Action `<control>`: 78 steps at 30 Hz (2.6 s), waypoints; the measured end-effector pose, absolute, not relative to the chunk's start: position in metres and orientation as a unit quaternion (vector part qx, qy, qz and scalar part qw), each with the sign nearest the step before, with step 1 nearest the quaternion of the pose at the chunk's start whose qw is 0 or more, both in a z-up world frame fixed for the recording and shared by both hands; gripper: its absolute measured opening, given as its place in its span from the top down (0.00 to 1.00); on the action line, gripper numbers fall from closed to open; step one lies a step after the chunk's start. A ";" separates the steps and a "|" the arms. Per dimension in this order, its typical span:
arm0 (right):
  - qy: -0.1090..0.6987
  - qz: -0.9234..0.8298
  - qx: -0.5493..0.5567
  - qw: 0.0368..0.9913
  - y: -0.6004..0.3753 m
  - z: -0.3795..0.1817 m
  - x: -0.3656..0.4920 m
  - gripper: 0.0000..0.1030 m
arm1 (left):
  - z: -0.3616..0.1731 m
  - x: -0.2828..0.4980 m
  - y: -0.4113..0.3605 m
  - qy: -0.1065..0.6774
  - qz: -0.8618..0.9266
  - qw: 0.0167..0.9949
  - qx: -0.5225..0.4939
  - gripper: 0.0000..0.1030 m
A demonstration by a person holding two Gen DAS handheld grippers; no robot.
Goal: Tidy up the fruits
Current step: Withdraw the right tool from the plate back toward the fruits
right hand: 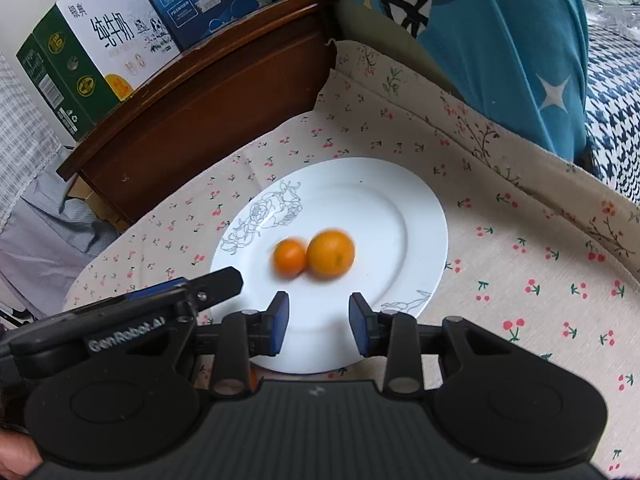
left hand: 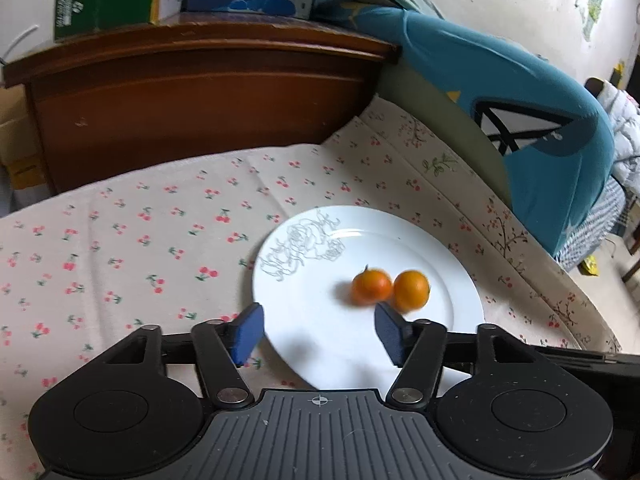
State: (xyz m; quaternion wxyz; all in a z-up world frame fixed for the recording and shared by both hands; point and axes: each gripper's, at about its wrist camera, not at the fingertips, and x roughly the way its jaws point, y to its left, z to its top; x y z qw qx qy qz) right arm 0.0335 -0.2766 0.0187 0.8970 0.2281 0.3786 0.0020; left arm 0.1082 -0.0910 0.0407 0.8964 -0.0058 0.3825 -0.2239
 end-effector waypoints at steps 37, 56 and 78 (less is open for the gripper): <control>0.381 0.045 0.186 0.905 -0.260 0.035 -0.035 0.53 | 0.060 0.027 -0.002 0.404 -0.120 0.906 -0.028 0.23; 0.409 0.082 0.177 0.892 -0.231 0.022 -0.093 0.53 | 0.044 -0.016 0.009 0.430 -0.108 0.896 -0.012 0.23; 0.433 0.111 0.139 0.884 -0.193 -0.006 -0.096 0.65 | 0.032 -0.032 0.008 0.427 -0.116 0.897 0.021 0.18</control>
